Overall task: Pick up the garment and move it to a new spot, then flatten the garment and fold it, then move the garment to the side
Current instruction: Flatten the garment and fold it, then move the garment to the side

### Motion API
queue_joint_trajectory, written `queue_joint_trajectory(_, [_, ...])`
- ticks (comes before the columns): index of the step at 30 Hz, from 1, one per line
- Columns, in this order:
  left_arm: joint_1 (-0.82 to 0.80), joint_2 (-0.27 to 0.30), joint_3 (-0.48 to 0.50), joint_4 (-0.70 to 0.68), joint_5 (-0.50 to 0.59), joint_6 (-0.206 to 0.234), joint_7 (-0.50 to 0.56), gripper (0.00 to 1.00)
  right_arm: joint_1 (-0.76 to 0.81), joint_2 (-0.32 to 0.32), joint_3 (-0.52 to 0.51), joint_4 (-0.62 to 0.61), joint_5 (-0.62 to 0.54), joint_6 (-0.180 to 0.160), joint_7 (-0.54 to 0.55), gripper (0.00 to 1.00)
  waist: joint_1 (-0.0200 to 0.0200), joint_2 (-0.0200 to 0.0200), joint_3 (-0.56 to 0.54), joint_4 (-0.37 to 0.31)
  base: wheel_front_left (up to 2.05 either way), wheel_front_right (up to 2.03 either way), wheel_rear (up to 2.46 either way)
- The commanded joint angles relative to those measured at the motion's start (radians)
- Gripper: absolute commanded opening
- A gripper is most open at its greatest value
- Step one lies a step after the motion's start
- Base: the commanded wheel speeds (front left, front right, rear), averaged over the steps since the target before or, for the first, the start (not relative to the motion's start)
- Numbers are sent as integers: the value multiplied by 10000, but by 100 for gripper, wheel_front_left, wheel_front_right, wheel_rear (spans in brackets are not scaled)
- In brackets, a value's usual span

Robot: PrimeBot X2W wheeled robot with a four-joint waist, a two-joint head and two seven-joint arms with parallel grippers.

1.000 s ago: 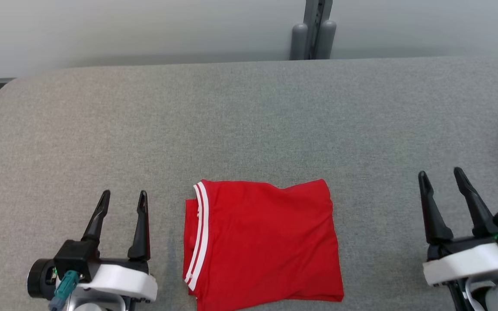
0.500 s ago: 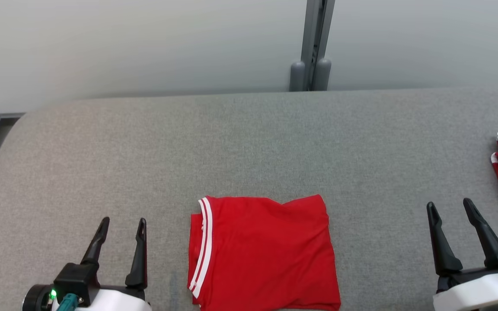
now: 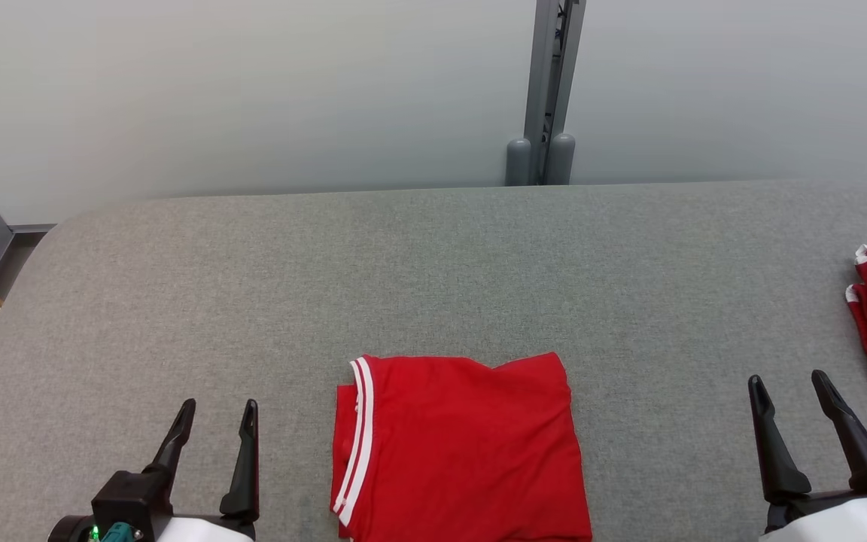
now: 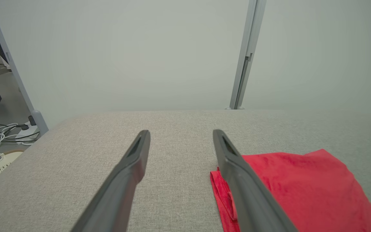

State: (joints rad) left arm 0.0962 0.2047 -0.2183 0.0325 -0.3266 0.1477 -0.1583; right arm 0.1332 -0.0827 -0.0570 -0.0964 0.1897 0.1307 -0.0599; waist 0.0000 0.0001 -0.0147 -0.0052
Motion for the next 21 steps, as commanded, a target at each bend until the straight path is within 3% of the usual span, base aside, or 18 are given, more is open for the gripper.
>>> queue_joint_trajectory(1, [-11, 42, 48, 9, -87, 29, 7, 100, 99, 11, -36, -84, 45, 1, 72, 100, 0, -1, 7, 4, 0, 0, 0])
queue_joint_trajectory(21, [-353, 28, -18, 176, -293, -26, -109, 100, 129, 96, -127, 0, -76, 1, 34, 100, 0, -1, 102, 251, 0, 0, 0])
